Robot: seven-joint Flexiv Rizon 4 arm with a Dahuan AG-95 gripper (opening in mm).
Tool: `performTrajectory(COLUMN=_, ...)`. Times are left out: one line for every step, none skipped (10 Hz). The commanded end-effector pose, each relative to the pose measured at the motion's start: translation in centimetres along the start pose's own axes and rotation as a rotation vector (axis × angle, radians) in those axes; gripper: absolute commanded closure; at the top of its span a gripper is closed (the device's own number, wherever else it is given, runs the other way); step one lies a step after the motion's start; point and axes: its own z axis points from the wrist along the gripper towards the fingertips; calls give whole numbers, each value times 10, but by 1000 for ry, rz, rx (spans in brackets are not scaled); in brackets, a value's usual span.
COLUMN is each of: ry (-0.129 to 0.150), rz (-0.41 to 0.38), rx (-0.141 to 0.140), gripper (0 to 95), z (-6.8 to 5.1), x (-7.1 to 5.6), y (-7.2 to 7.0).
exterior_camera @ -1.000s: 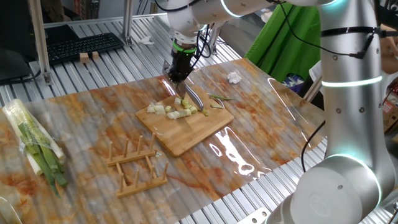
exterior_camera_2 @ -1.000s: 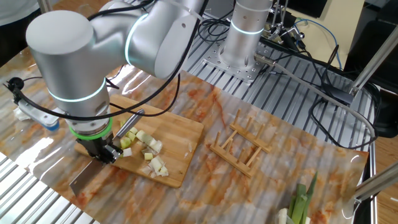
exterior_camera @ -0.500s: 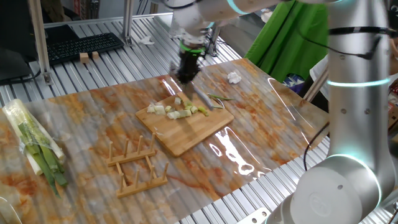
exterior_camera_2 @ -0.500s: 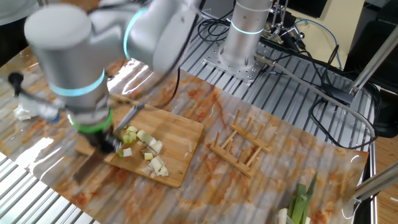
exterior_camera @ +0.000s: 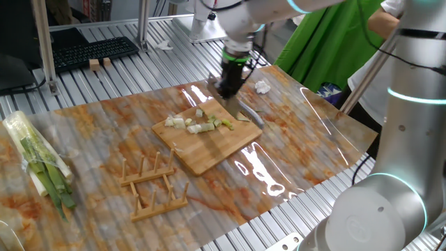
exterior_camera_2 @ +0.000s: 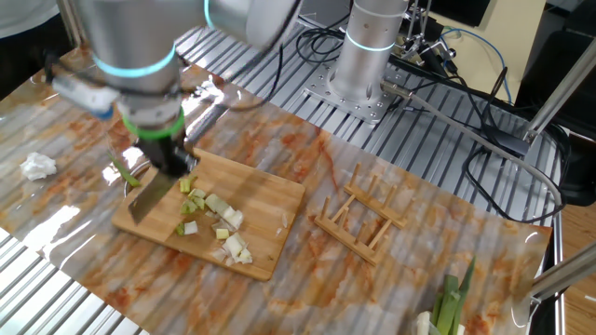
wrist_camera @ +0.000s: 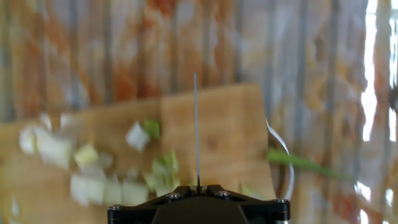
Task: Chop the scallions
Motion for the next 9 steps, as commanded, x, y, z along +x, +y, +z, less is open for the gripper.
performTrajectory(ry=-10, rz=29, rx=-21, gripper=950, z=5, x=16, y=20)
performTrajectory(ry=-10, rz=32, rx=-31, gripper=950, z=7, x=15, y=25)
performTrajectory(ry=-14, rz=36, rx=-31, gripper=950, z=10, x=16, y=30)
performTrajectory(ry=-24, rz=36, rx=-30, gripper=950, z=11, x=18, y=38)
performTrajectory(ry=-25, rz=32, rx=-39, gripper=950, z=11, x=18, y=42)
performTrajectory(ry=-25, rz=35, rx=-34, gripper=950, z=10, x=17, y=45)
performTrajectory(ry=-28, rz=38, rx=-36, gripper=950, z=10, x=17, y=46)
performTrajectory(ry=-34, rz=42, rx=-19, gripper=950, z=5, x=18, y=51)
performTrajectory(ry=-34, rz=43, rx=-16, gripper=950, z=4, x=19, y=53)
